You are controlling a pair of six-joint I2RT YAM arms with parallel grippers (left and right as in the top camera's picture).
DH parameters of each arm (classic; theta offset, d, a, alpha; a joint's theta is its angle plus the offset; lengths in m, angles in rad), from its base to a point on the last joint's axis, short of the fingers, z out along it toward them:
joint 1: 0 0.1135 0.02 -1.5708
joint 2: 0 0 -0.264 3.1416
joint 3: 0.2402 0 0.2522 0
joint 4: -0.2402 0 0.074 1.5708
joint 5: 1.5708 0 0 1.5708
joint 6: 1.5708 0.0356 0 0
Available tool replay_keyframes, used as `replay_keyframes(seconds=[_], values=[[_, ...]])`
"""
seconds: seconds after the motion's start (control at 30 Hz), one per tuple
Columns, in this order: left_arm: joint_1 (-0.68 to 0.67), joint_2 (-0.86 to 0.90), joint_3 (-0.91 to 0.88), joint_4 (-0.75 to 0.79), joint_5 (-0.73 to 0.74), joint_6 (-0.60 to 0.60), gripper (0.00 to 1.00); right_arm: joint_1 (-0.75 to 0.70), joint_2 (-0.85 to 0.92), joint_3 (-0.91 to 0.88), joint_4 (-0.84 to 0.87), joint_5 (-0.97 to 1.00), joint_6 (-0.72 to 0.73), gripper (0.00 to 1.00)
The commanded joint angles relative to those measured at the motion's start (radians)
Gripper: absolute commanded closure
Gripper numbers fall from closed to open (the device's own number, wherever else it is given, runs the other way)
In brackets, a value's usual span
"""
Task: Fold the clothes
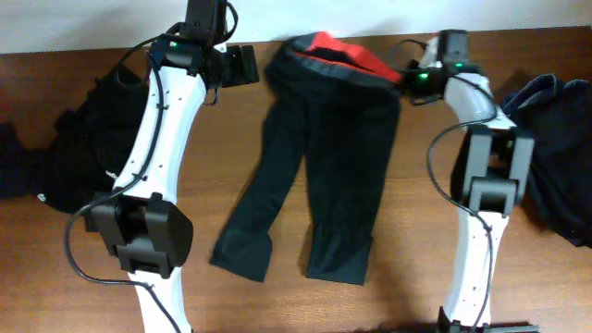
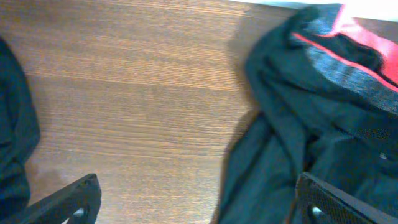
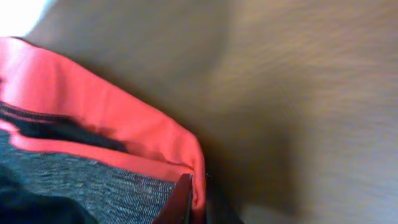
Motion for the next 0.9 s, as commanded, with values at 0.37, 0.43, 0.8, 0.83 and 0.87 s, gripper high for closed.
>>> replay_keyframes(seconds=[0.37,0.43,0.8,0.83,0.87], values=[[-0.061,0.008,-0.008,0.026,0.012,-0.013,0.01,-0.041,-0.219,0.001,-0.465,0.742,0.058,0.96],[-0.066,0.015,-0.008,0.026,0.012,-0.013,0.01,-0.042,-0.228,0.001,-0.537,0.767,0.082,0.96],[-0.069,0.047,-0.009,0.023,0.056,-0.013,0.01,-0.072,-0.231,0.001,-0.871,0.832,0.156,0.96],[-0.069,0.047,-0.009,0.022,0.056,-0.013,0.01,-0.079,-0.231,0.001,-0.891,0.840,0.164,0.96],[-0.069,0.047,-0.009,0.021,0.057,-0.013,0.01,-0.087,-0.231,0.001,-0.910,0.847,0.170,0.96]])
